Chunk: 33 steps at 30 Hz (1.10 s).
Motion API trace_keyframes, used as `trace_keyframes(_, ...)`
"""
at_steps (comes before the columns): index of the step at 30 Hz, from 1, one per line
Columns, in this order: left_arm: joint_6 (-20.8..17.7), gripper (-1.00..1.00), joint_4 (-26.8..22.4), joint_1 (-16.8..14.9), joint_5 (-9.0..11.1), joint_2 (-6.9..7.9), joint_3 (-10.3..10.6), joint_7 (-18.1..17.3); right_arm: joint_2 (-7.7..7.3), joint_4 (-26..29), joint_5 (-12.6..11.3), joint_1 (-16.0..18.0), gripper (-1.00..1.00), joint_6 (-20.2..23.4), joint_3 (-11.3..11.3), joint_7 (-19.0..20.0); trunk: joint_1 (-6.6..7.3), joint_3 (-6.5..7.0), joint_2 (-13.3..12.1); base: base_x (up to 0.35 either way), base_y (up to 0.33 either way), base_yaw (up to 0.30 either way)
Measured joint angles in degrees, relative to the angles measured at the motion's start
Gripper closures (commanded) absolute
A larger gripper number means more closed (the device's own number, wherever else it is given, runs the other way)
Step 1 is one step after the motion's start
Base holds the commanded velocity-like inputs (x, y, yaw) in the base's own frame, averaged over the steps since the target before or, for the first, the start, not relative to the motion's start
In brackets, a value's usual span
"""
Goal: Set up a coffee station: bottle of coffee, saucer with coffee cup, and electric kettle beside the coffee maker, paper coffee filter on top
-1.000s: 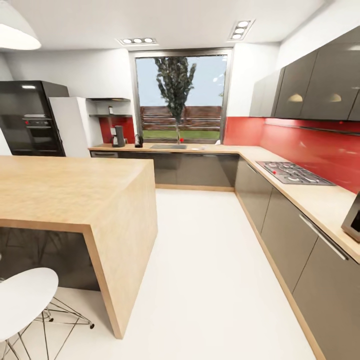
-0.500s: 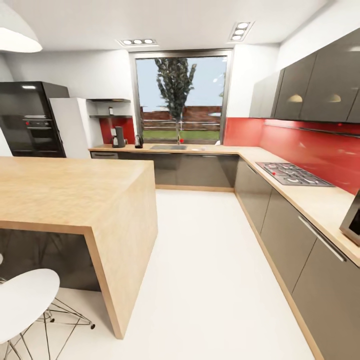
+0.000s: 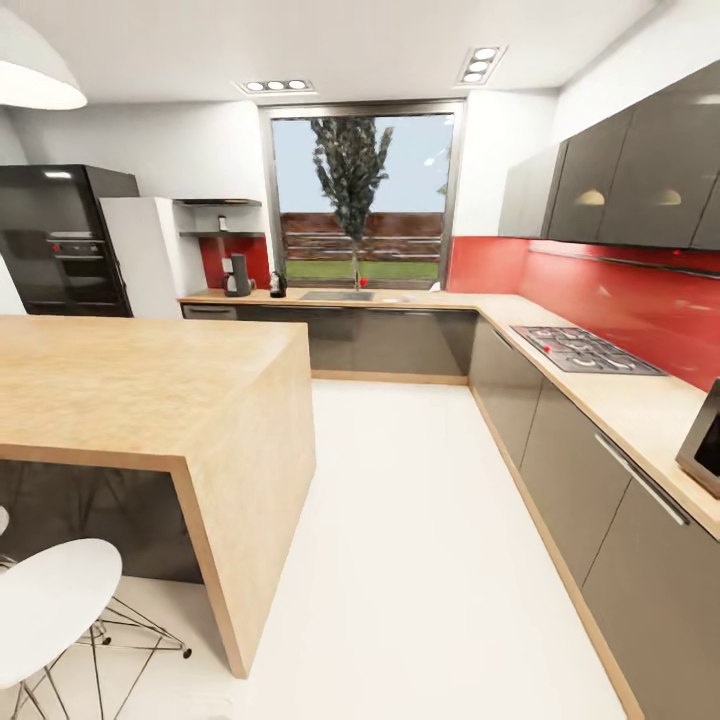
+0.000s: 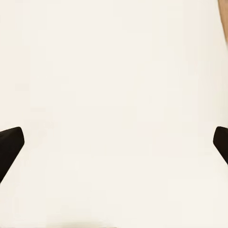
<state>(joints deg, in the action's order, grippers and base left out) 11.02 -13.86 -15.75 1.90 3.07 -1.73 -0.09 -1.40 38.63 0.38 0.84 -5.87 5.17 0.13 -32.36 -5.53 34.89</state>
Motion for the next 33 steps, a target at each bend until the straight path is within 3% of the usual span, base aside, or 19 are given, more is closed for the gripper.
trace_keyframes(5, 0.3, -1.00, 2.8, 0.2, 1.6, -0.81, 0.0, -0.2, -0.01, -0.3, 0.1, 0.0, -1.00, -1.1, 0.0, 0.0, 1.10, 0.90, -2.0, 0.000, 0.000, 0.000)
trace_keyframes(7, 1.1, -1.00, 3.4, 0.2, 4.7, -1.37, 0.0, -0.2, -0.01, -0.4, 0.1, 0.0, -1.00, -1.3, 0.0, 0.0, 1.54, 1.26, -2.8, 0.000, 0.000, 0.000)
trace_keyframes(8, 1.2, -1.00, 3.5, 0.2, 5.1, -1.41, 0.0, -0.2, -0.01, -0.7, 0.1, 0.0, -1.00, -1.3, 0.0, 0.0, 1.76, 1.44, -3.2, 0.000, 0.000, 0.000)
trace_keyframes(19, 1.3, -1.00, 3.7, 0.2, 5.2, -1.21, 0.3, -0.2, 0.05, -3.0, -0.2, 0.0, -1.00, -1.4, 0.1, 0.0, 4.18, 3.43, -7.6, 0.000, 0.000, -0.020)
trace_keyframes(30, 1.3, -1.00, 3.9, 0.3, 4.8, -1.27, 0.5, -0.2, 0.20, -3.3, -0.3, 0.0, -1.00, -1.4, 0.0, 0.0, 6.59, 5.31, -12.0, 0.000, 0.000, -0.239)
trace_keyframes(33, 1.3, -1.00, 3.8, 0.2, 4.7, -1.30, 0.5, -0.2, 0.23, -3.7, -0.2, 0.0, -1.00, -1.4, 0.1, 0.0, 6.60, 5.32, -12.0, 0.000, 0.000, -0.264)
